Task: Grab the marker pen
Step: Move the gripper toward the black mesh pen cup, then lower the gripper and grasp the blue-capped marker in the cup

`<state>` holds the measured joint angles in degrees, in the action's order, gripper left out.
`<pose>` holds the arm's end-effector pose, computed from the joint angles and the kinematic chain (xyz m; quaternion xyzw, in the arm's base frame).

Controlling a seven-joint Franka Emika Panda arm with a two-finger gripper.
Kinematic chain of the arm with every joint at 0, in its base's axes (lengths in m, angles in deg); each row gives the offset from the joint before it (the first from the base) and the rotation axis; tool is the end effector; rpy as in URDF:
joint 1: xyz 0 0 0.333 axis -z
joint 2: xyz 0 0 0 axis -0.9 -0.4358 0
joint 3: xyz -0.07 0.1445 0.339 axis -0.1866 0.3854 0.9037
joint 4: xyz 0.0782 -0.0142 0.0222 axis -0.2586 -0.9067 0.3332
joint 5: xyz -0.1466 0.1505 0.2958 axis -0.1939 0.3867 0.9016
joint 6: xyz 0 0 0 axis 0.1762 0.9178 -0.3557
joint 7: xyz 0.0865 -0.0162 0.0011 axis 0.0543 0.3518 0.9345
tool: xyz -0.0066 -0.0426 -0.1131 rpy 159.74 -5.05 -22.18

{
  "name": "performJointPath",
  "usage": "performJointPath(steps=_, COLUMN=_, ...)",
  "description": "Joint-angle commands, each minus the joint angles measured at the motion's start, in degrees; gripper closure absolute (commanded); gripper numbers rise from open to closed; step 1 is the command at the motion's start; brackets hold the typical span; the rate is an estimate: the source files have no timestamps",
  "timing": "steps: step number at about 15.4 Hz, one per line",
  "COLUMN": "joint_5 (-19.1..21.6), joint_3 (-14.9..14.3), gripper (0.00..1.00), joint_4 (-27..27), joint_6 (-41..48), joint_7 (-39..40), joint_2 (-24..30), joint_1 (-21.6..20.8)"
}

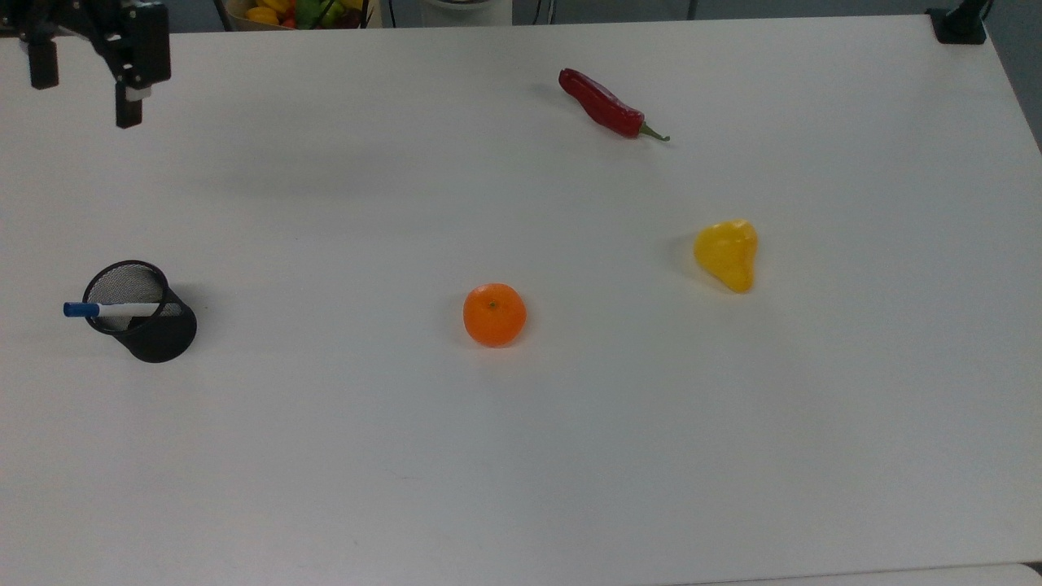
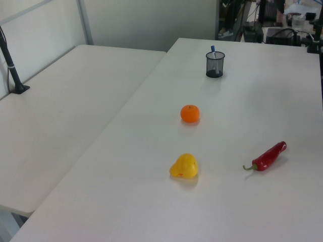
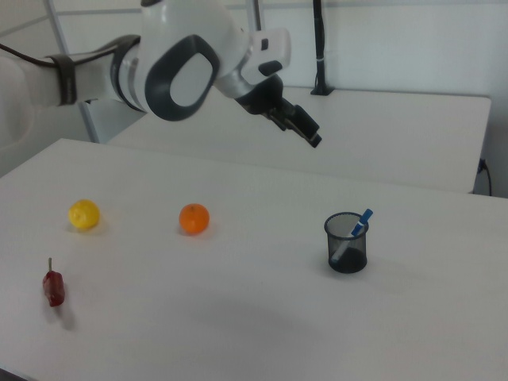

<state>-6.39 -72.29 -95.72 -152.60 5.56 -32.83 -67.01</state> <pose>0.6055 -0.1834 0.6540 0.9314 -0.1923 0.3025 0.0636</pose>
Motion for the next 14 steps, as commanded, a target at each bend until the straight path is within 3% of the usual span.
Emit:
performJointPath(steps=1, joint_5=-0.8, joint_3=-2.6, gripper=0.11, joint_4=-0.7, joint_6=-7.5, joint_7=-5.9, joint_2=-3.1, joint_1=-0.7)
performJointPath(steps=8, joint_5=-0.1, joint_3=-3.1, gripper=0.27, joint_4=-2.3, joint_6=-22.6, joint_7=-10.5, joint_2=-11.0, joint_1=0.8)
performJointPath(steps=14, joint_5=0.0, joint_3=-3.1, gripper=0.27, joint_4=-3.0, joint_6=-31.2, joint_7=-11.7, joint_2=-17.1, joint_1=2.0)
